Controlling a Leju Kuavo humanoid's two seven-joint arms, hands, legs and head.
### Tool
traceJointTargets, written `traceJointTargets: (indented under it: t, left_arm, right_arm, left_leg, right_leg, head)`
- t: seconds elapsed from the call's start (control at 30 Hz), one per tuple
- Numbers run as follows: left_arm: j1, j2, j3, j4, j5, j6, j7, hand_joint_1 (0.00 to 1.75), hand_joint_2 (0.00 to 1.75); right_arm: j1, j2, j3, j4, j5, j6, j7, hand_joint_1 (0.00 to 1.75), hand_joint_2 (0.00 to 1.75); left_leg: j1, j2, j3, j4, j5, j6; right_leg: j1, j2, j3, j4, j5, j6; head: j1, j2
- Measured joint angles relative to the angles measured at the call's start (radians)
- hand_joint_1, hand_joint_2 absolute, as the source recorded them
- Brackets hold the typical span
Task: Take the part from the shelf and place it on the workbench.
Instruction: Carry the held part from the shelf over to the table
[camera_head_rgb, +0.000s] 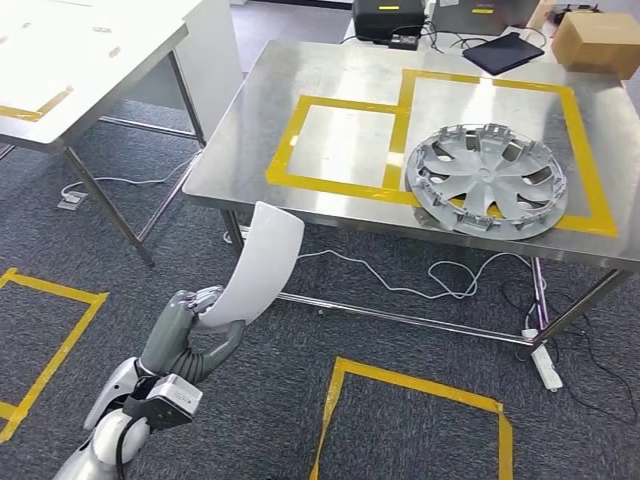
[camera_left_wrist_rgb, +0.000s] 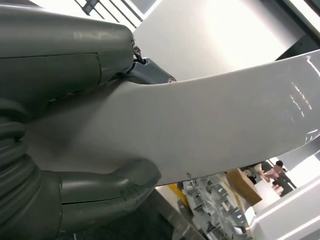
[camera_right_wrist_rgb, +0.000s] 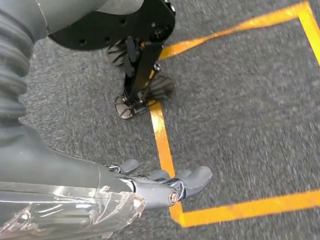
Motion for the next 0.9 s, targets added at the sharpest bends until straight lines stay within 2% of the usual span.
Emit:
traceJointTargets:
  t: [0.03,0.07,0.17,0.2,0.23,0.27,0.3,0.33,0.37,0.4,0.43,0.47,0.5,0.53,0.57,0.6,0.63,0.67,0.7,0.73,0.77,0.8,0.83,0.87,0.9]
  left_arm:
    - [-0.001,-0.001,0.000,0.000,0.000,0.000,0.000,1.75,1.75]
    - [-0.001,-0.002,0.000,0.001,0.000,0.000,0.000,1.75,1.75]
    - [-0.003,-0.008,0.001,0.001,0.000,0.000,0.001,1.75,1.75]
    - [-0.003,-0.009,0.002,0.001,0.000,0.000,0.001,1.75,1.75]
    - [-0.003,-0.011,0.003,0.001,0.000,0.000,0.001,1.75,1.75]
    - [-0.003,-0.013,0.004,0.001,0.000,0.000,0.001,1.75,1.75]
    - [-0.003,-0.014,0.004,0.001,0.000,0.000,0.001,1.75,1.75]
    - [-0.003,-0.015,0.004,0.001,0.000,0.000,0.001,1.75,1.75]
    - [-0.002,-0.016,0.004,0.001,0.000,0.000,0.001,1.75,1.75]
    - [-0.002,-0.016,0.004,0.001,0.000,0.000,0.001,1.75,1.75]
    - [-0.002,-0.017,0.005,0.001,0.001,-0.001,0.002,1.75,1.75]
    - [-0.002,-0.019,0.005,0.002,0.001,-0.001,0.004,1.75,1.75]
    - [-0.003,-0.020,0.006,0.003,0.001,-0.002,0.006,1.75,1.75]
    - [-0.002,-0.021,0.007,0.004,0.001,-0.002,0.009,1.75,1.75]
    - [-0.003,-0.022,0.008,0.006,0.002,-0.002,0.012,1.75,1.75]
    - [-0.004,-0.024,0.009,0.008,0.002,-0.003,0.016,1.75,1.75]
    - [-0.006,-0.027,0.011,0.009,0.002,-0.002,0.021,1.75,1.75]
    - [-0.011,-0.031,0.013,0.009,0.003,-0.002,0.027,1.75,1.75]
    - [-0.017,-0.034,0.016,0.009,0.004,0.000,0.033,1.75,1.75]
    - [-0.022,-0.038,0.020,0.010,0.005,0.003,0.041,1.75,1.75]
    - [-0.025,-0.042,0.024,0.011,0.005,0.006,0.048,1.75,1.75]
    - [-0.026,-0.045,0.028,0.012,0.005,0.009,0.053,1.75,1.75]
    - [-0.026,-0.047,0.032,0.015,0.005,0.011,0.057,1.75,1.75]
    - [-0.026,-0.049,0.034,0.017,0.005,0.012,0.059,1.75,1.75]
    - [-0.026,-0.050,0.036,0.020,0.005,0.012,0.061,1.75,1.75]
  right_arm:
    - [0.000,0.000,0.000,0.000,0.000,-0.001,0.000,0.00,1.75]
    - [-0.001,0.000,-0.001,0.000,0.001,-0.001,0.001,0.00,1.75]
    - [-0.002,0.000,0.000,0.000,0.002,-0.002,0.001,0.00,1.75]
    - [-0.002,0.000,0.000,0.000,0.002,-0.002,0.001,0.00,1.75]
    - [-0.003,0.000,0.000,0.000,0.002,-0.002,0.001,0.00,1.75]
    - [-0.004,0.000,0.000,0.000,0.002,-0.003,0.002,0.00,1.75]
    - [-0.003,0.000,0.000,0.000,0.002,-0.003,0.003,0.00,1.75]
    - [-0.002,0.000,0.001,0.000,0.003,-0.004,0.004,0.00,1.75]
    - [0.000,0.000,0.001,0.001,0.003,-0.004,0.006,0.00,1.75]
    - [0.002,0.000,0.001,0.001,0.004,-0.006,0.007,0.00,1.75]
    - [0.005,0.000,0.001,0.001,0.005,-0.008,0.009,0.00,1.75]
    - [0.007,0.000,0.000,0.001,0.007,-0.010,0.011,0.00,1.75]
    - [0.010,0.000,0.000,0.001,0.008,-0.012,0.013,0.00,1.75]
    - [0.012,0.000,-0.001,0.002,0.010,-0.013,0.016,0.00,1.75]
    - [0.013,0.000,-0.001,0.004,0.013,-0.015,0.020,0.00,1.75]
    - [0.012,0.000,-0.001,0.006,0.016,-0.016,0.023,0.00,1.75]
    - [0.011,0.000,-0.001,0.007,0.019,-0.020,0.025,0.00,1.75]
    - [0.008,0.000,-0.001,0.008,0.022,-0.023,0.027,0.00,1.75]
    - [0.006,0.000,-0.001,0.008,0.025,-0.028,0.027,0.00,1.75]
    - [0.005,0.000,0.000,0.008,0.028,-0.032,0.029,0.00,1.75]
    - [0.004,0.000,0.000,0.009,0.030,-0.035,0.031,0.00,1.75]
    - [0.004,0.000,0.000,0.010,0.032,-0.038,0.032,0.00,1.75]
    - [0.004,0.000,0.000,0.011,0.034,-0.040,0.033,0.00,1.75]
    - [0.004,0.000,0.000,0.012,0.035,-0.041,0.034,0.00,1.75]
    - [0.004,0.000,0.000,0.013,0.035,-0.043,0.034,0.00,1.75]
  left_leg:
    - [-0.002,-0.001,0.022,-0.058,0.021,0.004]
    - [-0.004,-0.002,0.037,-0.093,0.023,0.009]
    - [-0.004,-0.005,0.066,-0.128,-0.007,0.034]
    - [-0.002,-0.005,0.079,-0.134,-0.014,0.042]
    - [0.000,-0.005,0.094,-0.138,-0.022,0.047]
    - [0.001,-0.006,0.110,-0.142,-0.032,0.051]
    - [0.001,-0.005,0.125,-0.144,-0.044,0.054]
    - [0.001,-0.005,0.139,-0.145,-0.057,0.055]
    - [0.001,-0.006,0.155,-0.146,-0.071,0.056]
    - [0.001,-0.006,0.174,-0.146,-0.086,0.056]
    - [0.002,-0.007,0.195,-0.147,-0.102,0.054]
    - [0.003,-0.007,0.218,-0.147,-0.121,0.051]
    - [0.003,-0.007,0.238,-0.148,-0.139,0.047]
    - [0.003,-0.008,0.258,-0.148,-0.158,0.043]
    - [0.001,-0.008,0.273,-0.152,-0.174,0.036]
    - [0.000,-0.009,0.288,-0.159,-0.184,0.029]
    - [0.000,-0.009,0.303,-0.164,-0.187,0.022]
    - [0.002,-0.008,0.309,-0.162,-0.180,0.013]
    - [0.003,-0.008,0.302,-0.135,-0.164,0.007]
    - [0.004,-0.007,0.273,-0.085,-0.144,0.002]
    - [0.004,-0.007,0.228,-0.018,-0.133,-0.001]
    - [0.003,-0.007,0.175,0.051,-0.139,-0.002]
    - [0.001,-0.007,0.122,0.104,-0.170,-0.002]
    - [0.000,-0.007,0.078,0.133,-0.215,0.000]
    - [-0.002,-0.007,0.046,0.138,-0.254,0.002]
  right_leg:
    - [0.000,0.004,0.010,-0.002,-0.013,0.006]
    - [0.001,0.005,0.016,-0.007,-0.022,0.012]
    - [0.003,0.004,0.037,-0.012,-0.018,0.029]
    - [0.003,0.000,0.031,0.012,-0.008,0.033]
    - [0.003,-0.004,0.006,0.055,-0.001,0.037]
    - [0.003,-0.009,-0.034,0.116,-0.002,0.039]
    - [0.003,-0.013,-0.081,0.181,-0.014,0.041]
    - [0.003,-0.015,-0.131,0.234,-0.041,0.043]
    - [0.002,-0.016,-0.173,0.265,-0.075,0.044]
    - [0.002,-0.017,-0.203,0.270,-0.102,0.046]
    - [0.000,-0.017,-0.222,0.251,-0.111,0.048]
    - [-0.002,-0.019,-0.232,0.210,-0.089,0.051]
    - [-0.005,-0.023,-0.236,0.157,-0.028,0.053]
    - [-0.007,-0.031,-0.237,0.110,0.045,0.052]
    - [-0.007,-0.037,-0.233,0.078,0.102,0.047]
    - [-0.006,-0.041,-0.227,0.061,0.138,0.039]
    - [-0.003,-0.041,-0.218,0.057,0.140,0.028]
    - [-0.002,-0.036,-0.204,0.053,0.129,0.019]
    - [-0.003,-0.033,-0.191,0.048,0.126,0.012]
    - [-0.004,-0.030,-0.177,0.043,0.120,0.005]
    - [-0.004,-0.028,-0.162,0.036,0.113,-0.001]
    - [-0.004,-0.027,-0.147,0.029,0.104,-0.006]
    - [-0.004,-0.024,-0.131,0.022,0.094,-0.009]
    - [-0.004,-0.021,-0.112,0.016,0.083,-0.011]
    - [-0.003,-0.017,-0.092,0.011,0.071,-0.012]
  head:
    - [-0.001,0.000]
    - [-0.001,0.000]
    - [0.000,0.000]
    - [0.003,0.000]
    - [0.008,0.000]
    - [0.013,0.000]
    - [0.018,0.000]
    - [0.020,0.000]
    - [0.021,0.000]
    - [0.022,0.000]
    - [0.023,0.000]
    - [0.023,0.000]
    - [0.025,0.000]
    - [0.027,0.000]
    - [0.027,0.000]
    - [0.026,0.000]
    - [0.024,0.000]
    - [0.021,0.000]
    - [0.020,0.000]
    - [0.019,0.000]
    - [0.017,0.000]
    - [0.016,0.000]
    - [0.014,0.000]
    - [0.014,0.000]
    - [0.014,0.000]
